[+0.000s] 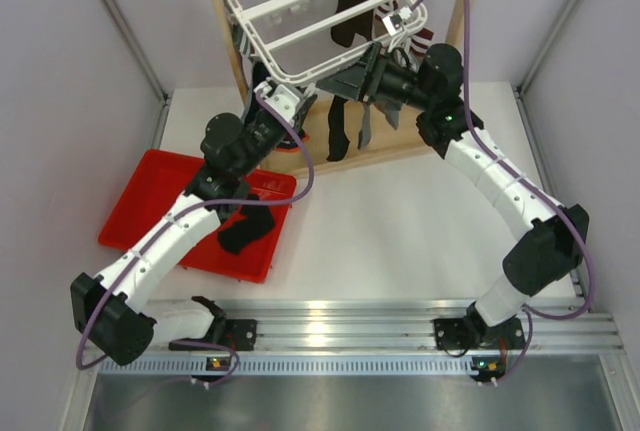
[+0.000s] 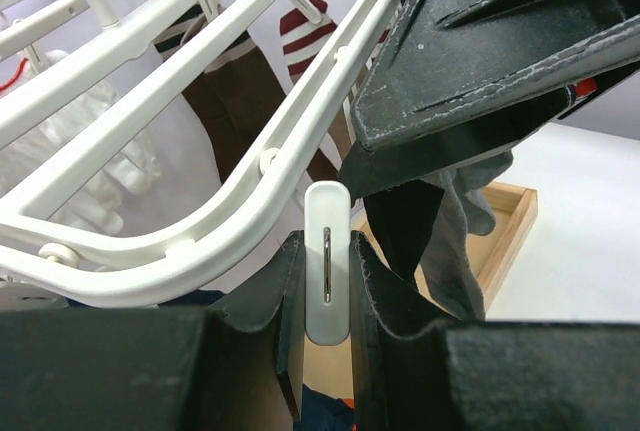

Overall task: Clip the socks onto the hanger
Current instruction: Open the clamp at the hanger.

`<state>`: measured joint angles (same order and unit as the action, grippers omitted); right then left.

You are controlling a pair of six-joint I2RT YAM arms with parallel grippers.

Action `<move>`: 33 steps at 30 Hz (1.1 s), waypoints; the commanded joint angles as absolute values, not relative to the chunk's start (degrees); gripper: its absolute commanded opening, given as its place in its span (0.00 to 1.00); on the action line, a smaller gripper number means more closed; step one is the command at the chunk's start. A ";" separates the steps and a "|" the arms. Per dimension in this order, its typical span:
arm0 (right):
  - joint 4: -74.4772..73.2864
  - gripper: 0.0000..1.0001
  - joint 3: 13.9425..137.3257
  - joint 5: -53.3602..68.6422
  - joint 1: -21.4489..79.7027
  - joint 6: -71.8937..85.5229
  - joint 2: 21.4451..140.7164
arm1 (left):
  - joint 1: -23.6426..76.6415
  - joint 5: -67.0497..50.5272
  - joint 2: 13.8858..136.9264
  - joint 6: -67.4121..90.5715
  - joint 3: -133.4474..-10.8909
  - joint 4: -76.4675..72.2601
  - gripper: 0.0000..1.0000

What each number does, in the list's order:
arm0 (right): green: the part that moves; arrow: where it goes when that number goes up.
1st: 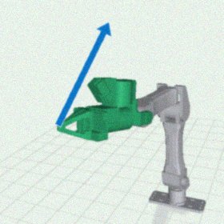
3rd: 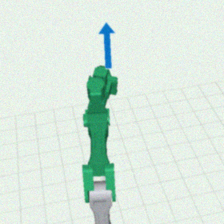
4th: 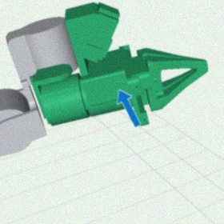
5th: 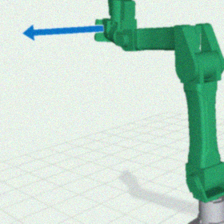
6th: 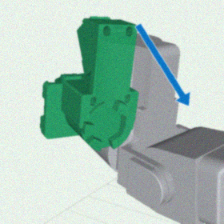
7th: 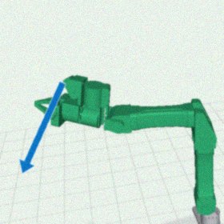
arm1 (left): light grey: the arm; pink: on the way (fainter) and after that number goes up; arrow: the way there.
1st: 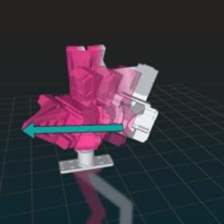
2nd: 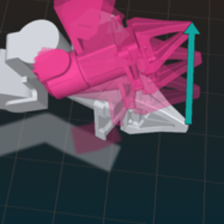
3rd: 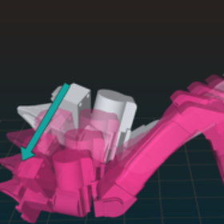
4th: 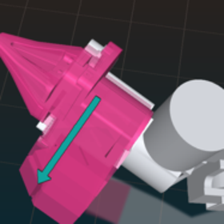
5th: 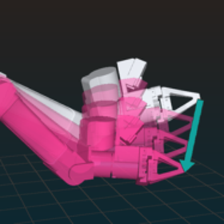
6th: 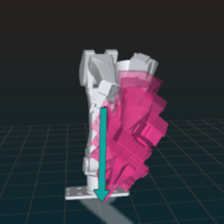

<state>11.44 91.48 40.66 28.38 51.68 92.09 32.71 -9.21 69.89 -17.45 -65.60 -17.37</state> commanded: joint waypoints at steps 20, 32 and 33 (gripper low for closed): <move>20.65 0.50 90.18 39.11 31.20 51.68 92.29 | 33.13 -14.06 68.99 -14.50 -65.13 -27.25 0.00; 18.11 0.41 90.61 38.14 31.20 50.80 92.99 | 33.49 -13.45 69.43 -17.93 -64.51 -28.56 0.00; 18.11 0.36 90.62 38.14 31.20 50.71 92.99 | 33.49 -13.62 69.43 -18.10 -64.51 -28.56 0.00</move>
<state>16.71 90.00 38.61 30.24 51.05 92.38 32.88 -12.40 69.91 -16.95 -64.66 -23.00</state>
